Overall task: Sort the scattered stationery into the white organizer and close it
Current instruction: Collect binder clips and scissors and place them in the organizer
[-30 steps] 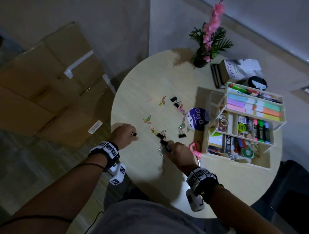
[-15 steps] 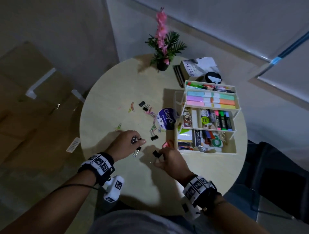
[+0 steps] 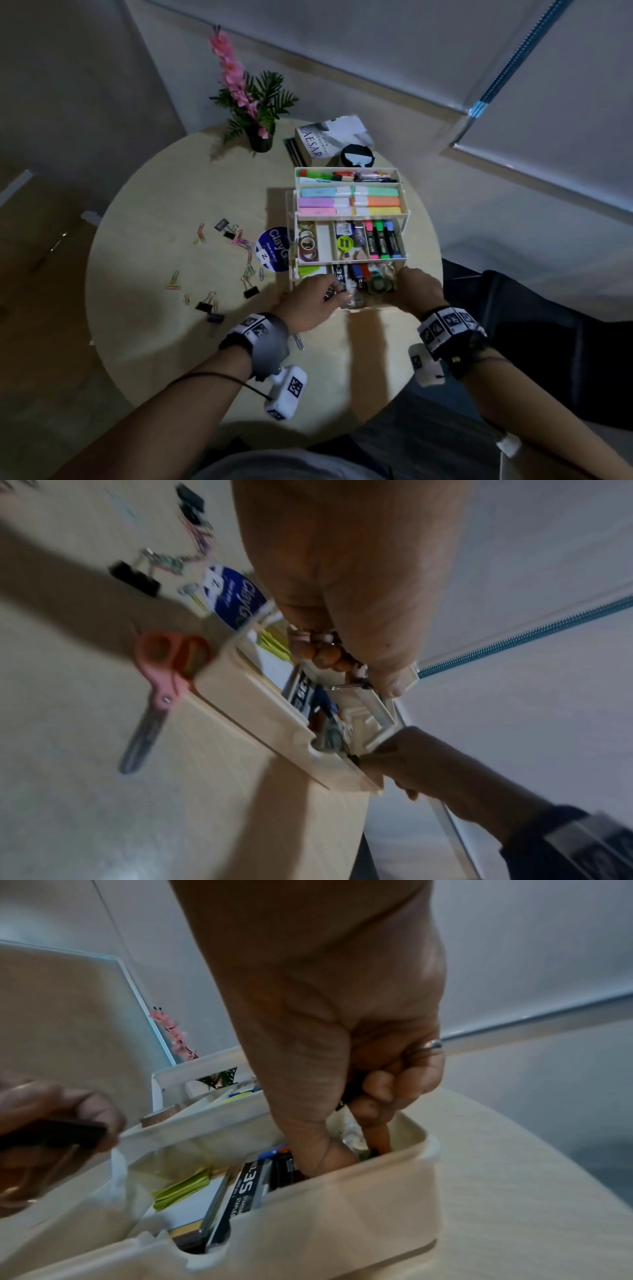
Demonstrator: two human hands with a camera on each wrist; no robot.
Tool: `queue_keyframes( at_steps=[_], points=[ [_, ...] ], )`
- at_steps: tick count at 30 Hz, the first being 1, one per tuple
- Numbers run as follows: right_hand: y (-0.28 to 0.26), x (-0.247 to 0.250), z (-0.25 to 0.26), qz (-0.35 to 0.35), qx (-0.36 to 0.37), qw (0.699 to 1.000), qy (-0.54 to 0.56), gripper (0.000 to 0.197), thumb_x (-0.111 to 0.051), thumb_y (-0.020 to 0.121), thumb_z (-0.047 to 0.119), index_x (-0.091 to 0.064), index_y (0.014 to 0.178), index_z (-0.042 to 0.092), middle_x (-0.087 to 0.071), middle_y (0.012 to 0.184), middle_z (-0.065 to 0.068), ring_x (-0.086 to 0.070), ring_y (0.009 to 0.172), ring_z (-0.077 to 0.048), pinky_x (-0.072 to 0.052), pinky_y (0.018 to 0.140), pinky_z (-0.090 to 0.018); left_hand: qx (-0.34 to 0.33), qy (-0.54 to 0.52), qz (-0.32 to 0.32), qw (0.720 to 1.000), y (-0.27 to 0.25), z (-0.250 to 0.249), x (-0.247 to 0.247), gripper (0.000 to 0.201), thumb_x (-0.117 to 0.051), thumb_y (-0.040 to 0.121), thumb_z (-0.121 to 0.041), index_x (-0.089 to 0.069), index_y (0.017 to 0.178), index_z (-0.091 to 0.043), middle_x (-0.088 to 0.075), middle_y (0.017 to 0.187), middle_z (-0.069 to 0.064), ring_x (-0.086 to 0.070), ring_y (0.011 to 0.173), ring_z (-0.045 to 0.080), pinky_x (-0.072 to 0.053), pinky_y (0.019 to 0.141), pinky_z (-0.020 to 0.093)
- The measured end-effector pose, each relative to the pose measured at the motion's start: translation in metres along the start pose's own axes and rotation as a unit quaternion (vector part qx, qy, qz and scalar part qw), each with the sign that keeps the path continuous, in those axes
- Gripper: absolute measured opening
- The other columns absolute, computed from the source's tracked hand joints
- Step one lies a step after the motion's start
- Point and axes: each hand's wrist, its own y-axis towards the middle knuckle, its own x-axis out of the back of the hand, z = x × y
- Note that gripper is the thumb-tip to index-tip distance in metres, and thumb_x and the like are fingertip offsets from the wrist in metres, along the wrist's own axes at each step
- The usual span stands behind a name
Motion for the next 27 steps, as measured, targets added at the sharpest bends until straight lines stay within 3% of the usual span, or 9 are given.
queue_keyframes(
  at_steps=[3,7,9,15,18,23,27],
  points=[
    [0.007,-0.004,0.005,0.004,0.012,1.0,-0.009,0.089,-0.073,0.071,0.079,-0.058,0.126,0.011,-0.073,0.115,-0.01,-0.073,0.105,-0.03,-0.056,0.082,-0.035,0.014,0.013,0.015,1.0,0.024,-0.016,-0.03,0.028,-0.059,0.103,-0.043,-0.06,0.098,-0.015,-0.065,0.095,0.004,-0.061,0.086,0.022,-0.051,0.08,0.043],
    [0.017,-0.004,0.005,0.038,0.025,0.998,-0.042,0.068,-0.074,0.083,0.06,-0.059,0.129,0.013,-0.072,0.12,-0.007,-0.071,0.111,-0.027,-0.049,0.078,-0.032,0.035,0.029,0.005,0.999,0.047,-0.032,-0.06,0.027,-0.059,0.104,-0.04,-0.062,0.102,-0.013,-0.066,0.096,0.005,-0.062,0.087,0.022,-0.05,0.077,0.038],
    [0.021,-0.006,0.002,0.052,0.037,0.997,-0.052,0.061,-0.071,0.086,0.054,-0.06,0.129,0.012,-0.072,0.121,-0.007,-0.071,0.114,-0.028,-0.052,0.083,-0.033,0.05,0.036,-0.011,0.998,0.056,-0.038,-0.069,0.028,-0.06,0.104,-0.037,-0.062,0.107,-0.01,-0.066,0.1,0.008,-0.061,0.091,0.024,-0.047,0.078,0.037],
    [0.025,-0.008,-0.012,0.06,0.092,0.994,-0.017,0.069,-0.074,0.082,0.061,-0.059,0.13,0.013,-0.072,0.121,-0.011,-0.071,0.112,-0.031,-0.055,0.085,-0.037,0.085,0.049,-0.03,0.995,0.077,-0.044,-0.086,0.021,-0.06,0.103,-0.026,-0.065,0.112,-0.007,-0.068,0.112,0.013,-0.064,0.103,0.029,-0.052,0.088,0.04],
    [0.024,-0.007,-0.021,0.059,0.119,0.991,-0.008,0.057,-0.07,0.087,0.057,-0.061,0.127,0.017,-0.073,0.118,-0.012,-0.071,0.107,-0.033,-0.057,0.082,-0.038,0.082,0.058,-0.027,0.995,0.082,-0.047,-0.094,0.018,-0.06,0.101,-0.014,-0.067,0.114,-0.003,-0.067,0.117,0.017,-0.063,0.109,0.033,-0.048,0.088,0.037],
    [0.022,-0.006,-0.031,0.052,0.152,0.987,0.009,0.036,-0.07,0.088,0.045,-0.072,0.114,0.022,-0.075,0.106,-0.008,-0.072,0.098,-0.03,-0.056,0.073,-0.035,0.078,0.086,-0.011,0.993,0.082,-0.053,-0.106,0.026,-0.055,0.099,-0.002,-0.065,0.123,-0.005,-0.063,0.128,0.014,-0.061,0.117,0.032,-0.052,0.1,0.043],
    [0.017,-0.005,-0.031,0.038,0.153,0.987,0.016,0.025,-0.07,0.09,0.032,-0.073,0.111,0.02,-0.075,0.104,-0.008,-0.072,0.096,-0.03,-0.058,0.075,-0.038,0.056,0.108,0.004,0.993,0.081,-0.055,-0.104,0.024,-0.053,0.099,-0.003,-0.065,0.12,-0.005,-0.066,0.123,0.015,-0.063,0.113,0.033,-0.052,0.094,0.041]
  ],
)
